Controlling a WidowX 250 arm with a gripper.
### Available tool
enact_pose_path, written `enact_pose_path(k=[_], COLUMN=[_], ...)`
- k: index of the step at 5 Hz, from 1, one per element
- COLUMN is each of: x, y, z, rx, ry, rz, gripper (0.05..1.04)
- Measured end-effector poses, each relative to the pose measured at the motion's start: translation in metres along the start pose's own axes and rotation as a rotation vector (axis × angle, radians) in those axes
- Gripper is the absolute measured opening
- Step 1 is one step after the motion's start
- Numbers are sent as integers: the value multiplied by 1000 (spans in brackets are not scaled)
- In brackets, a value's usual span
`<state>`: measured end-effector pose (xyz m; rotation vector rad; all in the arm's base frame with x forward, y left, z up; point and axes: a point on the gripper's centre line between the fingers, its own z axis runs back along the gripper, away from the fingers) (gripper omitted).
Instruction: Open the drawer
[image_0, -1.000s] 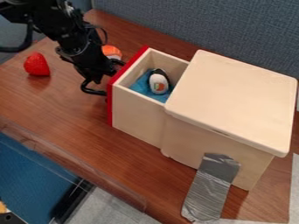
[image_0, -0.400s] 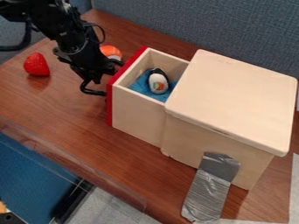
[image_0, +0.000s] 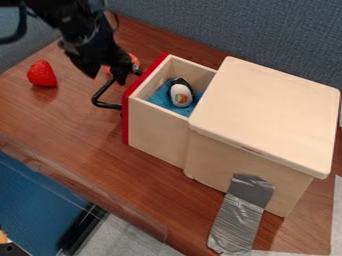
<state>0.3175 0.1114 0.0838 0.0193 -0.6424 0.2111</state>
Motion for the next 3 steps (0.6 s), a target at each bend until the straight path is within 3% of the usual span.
enact_pose_path(k=[1,2,3], x=[21,26,10], y=[-7,-26,-57], z=[35,56,71], rx=[-60,-174,-313], ry=[-56,-34,76], rz=[-8,-69,-214], gripper=[1005,999,999])
